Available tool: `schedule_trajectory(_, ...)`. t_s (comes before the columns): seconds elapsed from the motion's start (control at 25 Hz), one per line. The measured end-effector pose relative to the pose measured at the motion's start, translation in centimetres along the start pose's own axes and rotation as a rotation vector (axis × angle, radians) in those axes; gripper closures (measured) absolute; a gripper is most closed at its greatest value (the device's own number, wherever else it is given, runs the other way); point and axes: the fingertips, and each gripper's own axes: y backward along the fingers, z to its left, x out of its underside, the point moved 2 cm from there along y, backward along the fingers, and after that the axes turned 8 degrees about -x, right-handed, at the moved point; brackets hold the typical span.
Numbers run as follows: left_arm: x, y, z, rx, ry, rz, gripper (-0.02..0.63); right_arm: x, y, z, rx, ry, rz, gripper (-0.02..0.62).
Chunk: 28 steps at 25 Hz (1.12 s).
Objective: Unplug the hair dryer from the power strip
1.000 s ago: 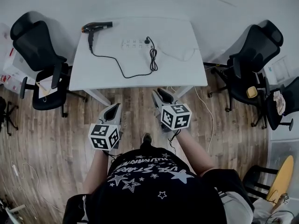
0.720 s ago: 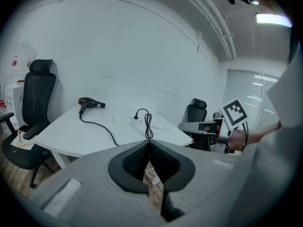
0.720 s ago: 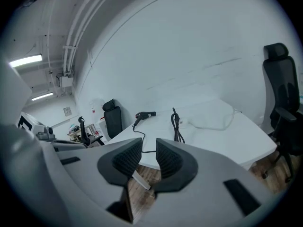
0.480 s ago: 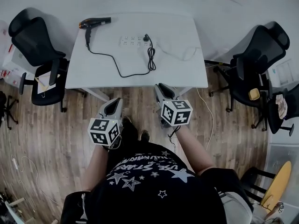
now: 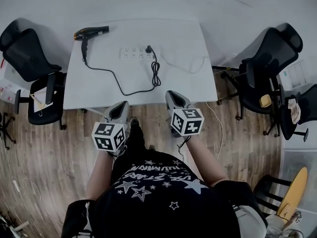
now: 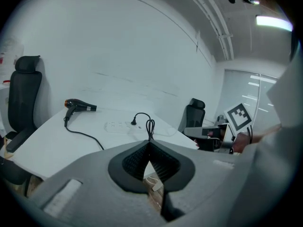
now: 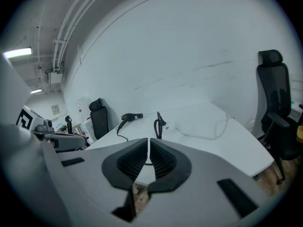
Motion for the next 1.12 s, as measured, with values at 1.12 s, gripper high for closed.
schedule_trajectory(1.12, -7.9, -20.5, 11.5, 0.213, -0.068, 0.135, 0.598, -6.6, -16.3, -10.2, 0.165, 0.052, 0.165, 0.586)
